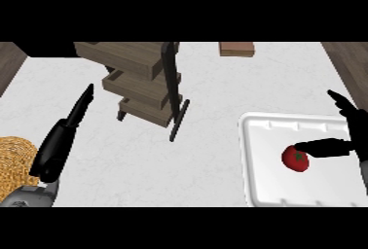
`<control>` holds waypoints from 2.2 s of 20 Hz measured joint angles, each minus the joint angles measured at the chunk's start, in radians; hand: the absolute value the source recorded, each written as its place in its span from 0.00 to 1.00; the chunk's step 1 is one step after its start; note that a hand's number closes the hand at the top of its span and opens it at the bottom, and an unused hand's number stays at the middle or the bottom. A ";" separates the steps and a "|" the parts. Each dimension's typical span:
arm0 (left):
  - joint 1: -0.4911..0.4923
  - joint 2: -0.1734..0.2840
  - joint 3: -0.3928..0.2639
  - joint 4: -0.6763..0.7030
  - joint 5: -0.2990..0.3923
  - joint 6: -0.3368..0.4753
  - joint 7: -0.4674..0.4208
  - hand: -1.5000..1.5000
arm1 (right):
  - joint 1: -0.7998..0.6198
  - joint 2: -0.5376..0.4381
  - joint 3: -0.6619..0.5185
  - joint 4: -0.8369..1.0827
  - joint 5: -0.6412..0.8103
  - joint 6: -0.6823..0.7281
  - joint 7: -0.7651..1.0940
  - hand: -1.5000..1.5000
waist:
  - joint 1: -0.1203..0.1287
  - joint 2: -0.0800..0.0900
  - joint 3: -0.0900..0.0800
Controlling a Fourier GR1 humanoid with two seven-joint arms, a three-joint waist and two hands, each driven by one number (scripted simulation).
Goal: Pick the tomato from the tray and place it in the tiered basket
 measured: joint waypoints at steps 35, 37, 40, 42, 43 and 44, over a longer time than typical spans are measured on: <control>0.018 -0.020 0.027 -0.004 -0.009 -0.034 -0.019 0.50 | -0.204 0.225 0.210 0.160 0.305 0.342 0.552 0.00 | -0.001 0.007 0.009; 0.022 -0.018 0.033 -0.016 -0.008 -0.035 -0.014 0.50 | -0.179 0.237 0.204 0.151 0.309 0.353 0.553 0.00 | -0.003 0.006 0.009; 0.004 -0.025 0.035 -0.012 -0.011 -0.034 0.003 0.50 | -0.173 0.256 0.186 0.168 0.327 0.365 0.553 0.00 | -0.005 0.008 0.009; 0.019 -0.021 0.038 -0.022 -0.014 -0.035 -0.002 0.50 | -0.153 0.243 0.172 0.148 0.352 0.368 0.553 0.00 | -0.006 0.006 0.009; 0.015 -0.026 0.040 -0.016 -0.016 -0.032 -0.004 0.50 | -0.155 0.246 0.168 0.149 0.372 0.370 0.553 0.00 | -0.007 0.007 0.009; 0.016 -0.024 0.043 -0.010 -0.014 -0.036 -0.012 0.50 | -0.152 0.241 0.161 0.143 0.389 0.370 0.553 0.00 | -0.007 0.007 0.009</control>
